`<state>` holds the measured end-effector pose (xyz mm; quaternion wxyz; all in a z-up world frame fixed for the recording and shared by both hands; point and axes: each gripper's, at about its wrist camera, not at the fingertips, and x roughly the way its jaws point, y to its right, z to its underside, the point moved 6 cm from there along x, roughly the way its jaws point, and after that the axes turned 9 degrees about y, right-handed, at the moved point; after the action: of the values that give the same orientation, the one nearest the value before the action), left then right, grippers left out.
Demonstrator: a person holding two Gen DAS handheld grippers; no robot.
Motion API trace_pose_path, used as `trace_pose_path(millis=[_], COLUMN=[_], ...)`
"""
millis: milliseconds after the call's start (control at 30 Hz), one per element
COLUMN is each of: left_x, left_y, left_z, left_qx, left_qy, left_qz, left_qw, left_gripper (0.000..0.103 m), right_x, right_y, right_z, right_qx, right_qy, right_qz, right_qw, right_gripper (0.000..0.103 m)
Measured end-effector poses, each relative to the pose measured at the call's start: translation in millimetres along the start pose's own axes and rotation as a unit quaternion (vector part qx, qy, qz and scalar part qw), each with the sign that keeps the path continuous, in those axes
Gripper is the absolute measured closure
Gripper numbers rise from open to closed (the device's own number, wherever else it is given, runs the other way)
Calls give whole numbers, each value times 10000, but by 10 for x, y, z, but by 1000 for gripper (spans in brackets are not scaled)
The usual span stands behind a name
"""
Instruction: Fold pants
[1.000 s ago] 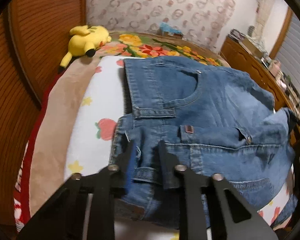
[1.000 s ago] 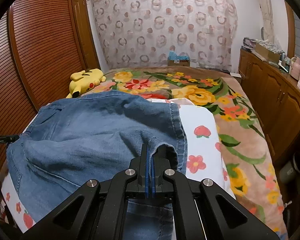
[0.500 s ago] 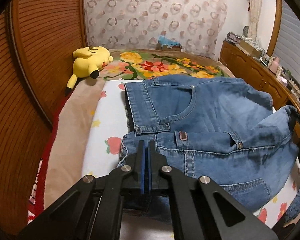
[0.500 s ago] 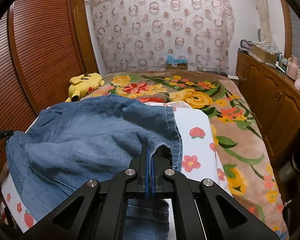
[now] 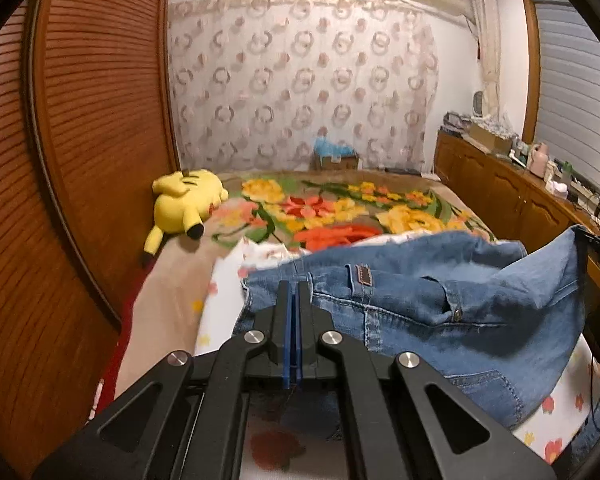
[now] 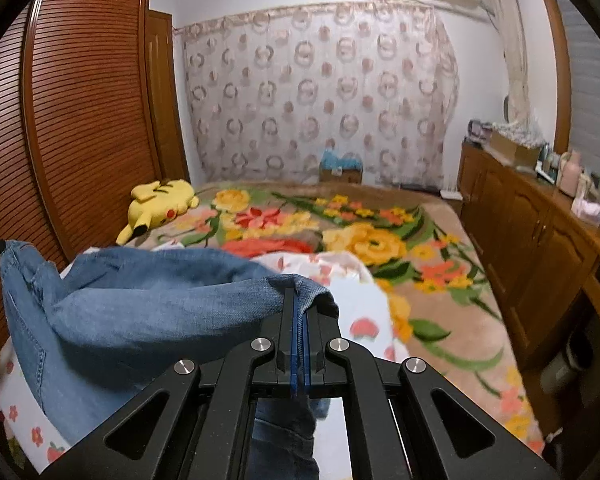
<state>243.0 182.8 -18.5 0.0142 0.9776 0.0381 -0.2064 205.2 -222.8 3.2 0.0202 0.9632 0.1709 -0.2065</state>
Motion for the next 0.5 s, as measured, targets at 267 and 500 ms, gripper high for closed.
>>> trace_pose_path(millis=[267, 500], left_x=[394, 875], left_y=[-95, -148], left_z=[-261, -279], left_qx=[-75, -55], left_qy=[126, 1], left_qz=[-112, -286], left_qw=[9998, 9996], left_gripper=[101, 101], right_x=[269, 628], right_y=[-37, -12], right_z=[-92, -28], right_qx=[-211, -184], right_qy=[70, -122], right_qz=[57, 9], right_qw=[9997, 9998], right_gripper=[102, 102])
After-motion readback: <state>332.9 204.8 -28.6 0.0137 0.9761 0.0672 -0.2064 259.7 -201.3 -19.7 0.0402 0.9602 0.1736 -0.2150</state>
